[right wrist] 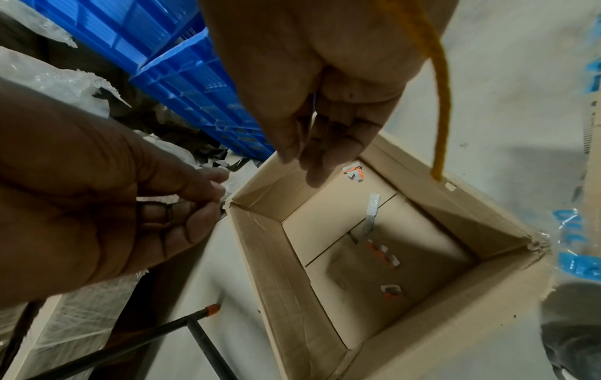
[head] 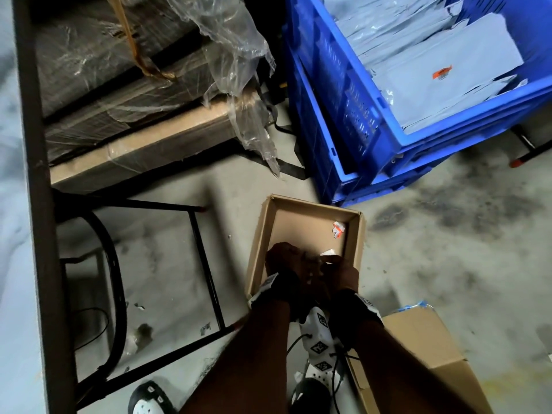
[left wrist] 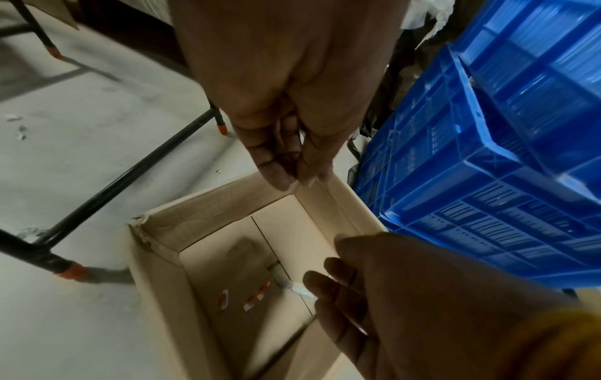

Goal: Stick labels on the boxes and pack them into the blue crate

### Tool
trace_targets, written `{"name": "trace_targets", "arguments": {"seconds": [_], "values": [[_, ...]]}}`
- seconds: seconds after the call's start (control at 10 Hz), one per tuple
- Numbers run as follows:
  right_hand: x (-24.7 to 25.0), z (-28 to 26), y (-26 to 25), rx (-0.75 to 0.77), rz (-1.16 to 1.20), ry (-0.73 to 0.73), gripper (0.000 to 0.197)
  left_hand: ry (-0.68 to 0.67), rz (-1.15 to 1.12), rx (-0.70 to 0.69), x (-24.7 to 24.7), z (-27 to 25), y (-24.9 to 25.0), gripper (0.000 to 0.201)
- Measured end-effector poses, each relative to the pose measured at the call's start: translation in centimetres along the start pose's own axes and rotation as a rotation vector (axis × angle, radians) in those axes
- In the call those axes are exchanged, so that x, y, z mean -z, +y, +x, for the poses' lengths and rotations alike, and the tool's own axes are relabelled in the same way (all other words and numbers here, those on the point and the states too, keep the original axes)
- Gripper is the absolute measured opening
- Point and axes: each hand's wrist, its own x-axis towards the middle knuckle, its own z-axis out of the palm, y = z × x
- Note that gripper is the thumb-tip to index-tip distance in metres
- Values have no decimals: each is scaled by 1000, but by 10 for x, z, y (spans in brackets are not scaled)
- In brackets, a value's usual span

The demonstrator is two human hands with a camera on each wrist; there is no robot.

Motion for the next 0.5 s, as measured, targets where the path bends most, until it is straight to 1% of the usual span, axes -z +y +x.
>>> {"name": "trace_targets", "arguments": {"seconds": [0.1,0.2,0.3,0.4,0.5], "values": [[4,4,9,4,83,66,18,-17,38,-62,1,-8,9,25],[17,-8,13,-9,114,80,12,-42,135,-83,8,-33,31,25],[36,-50,-5,52,170,112,14,-159,229,-160,17,-78,66,34],[62,-113,-38,96,148,128,17,-109,297,-259,37,-120,104,32],[78,-186,-74,193,186,214,14,-143,340,-399,71,-172,132,28]]}}
